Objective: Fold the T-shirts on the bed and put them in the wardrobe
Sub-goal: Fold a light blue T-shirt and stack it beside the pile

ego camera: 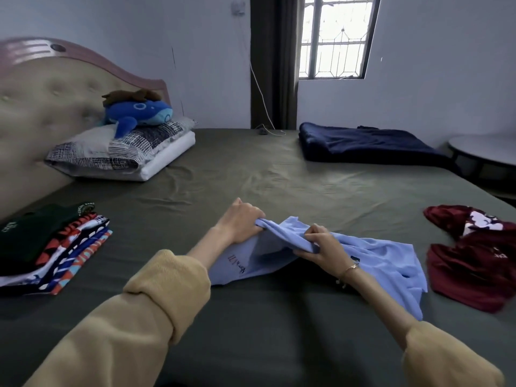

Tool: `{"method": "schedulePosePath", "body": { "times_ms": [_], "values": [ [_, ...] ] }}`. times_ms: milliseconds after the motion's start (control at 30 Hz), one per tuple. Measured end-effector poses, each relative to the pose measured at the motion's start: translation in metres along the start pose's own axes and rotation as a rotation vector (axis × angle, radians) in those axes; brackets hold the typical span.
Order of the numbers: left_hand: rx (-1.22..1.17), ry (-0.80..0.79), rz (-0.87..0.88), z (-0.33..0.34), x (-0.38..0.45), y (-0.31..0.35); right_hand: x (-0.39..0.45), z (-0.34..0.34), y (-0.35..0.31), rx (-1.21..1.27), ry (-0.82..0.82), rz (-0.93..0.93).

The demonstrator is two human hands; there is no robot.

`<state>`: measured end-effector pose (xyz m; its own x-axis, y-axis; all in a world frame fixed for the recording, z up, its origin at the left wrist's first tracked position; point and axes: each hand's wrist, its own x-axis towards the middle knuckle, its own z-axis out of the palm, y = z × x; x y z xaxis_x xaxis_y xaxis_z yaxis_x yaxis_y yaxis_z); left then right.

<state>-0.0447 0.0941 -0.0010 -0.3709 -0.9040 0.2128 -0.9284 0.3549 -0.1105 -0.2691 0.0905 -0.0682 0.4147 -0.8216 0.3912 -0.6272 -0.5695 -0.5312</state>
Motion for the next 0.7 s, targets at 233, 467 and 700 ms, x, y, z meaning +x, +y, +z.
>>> {"method": "schedulePosePath", "body": {
  "times_ms": [233,467,700],
  "values": [
    [0.078,0.062,-0.231,-0.025,-0.010,-0.058,0.004,-0.018,0.026,-0.181,0.120,0.150],
    [-0.014,-0.058,-0.417,-0.002,-0.034,-0.077,0.005,-0.005,0.031,-0.296,0.021,0.393],
    [-0.334,-0.253,-0.516,0.018,-0.058,-0.087,-0.002,0.005,0.028,-0.015,0.001,0.200]
  ]
}}
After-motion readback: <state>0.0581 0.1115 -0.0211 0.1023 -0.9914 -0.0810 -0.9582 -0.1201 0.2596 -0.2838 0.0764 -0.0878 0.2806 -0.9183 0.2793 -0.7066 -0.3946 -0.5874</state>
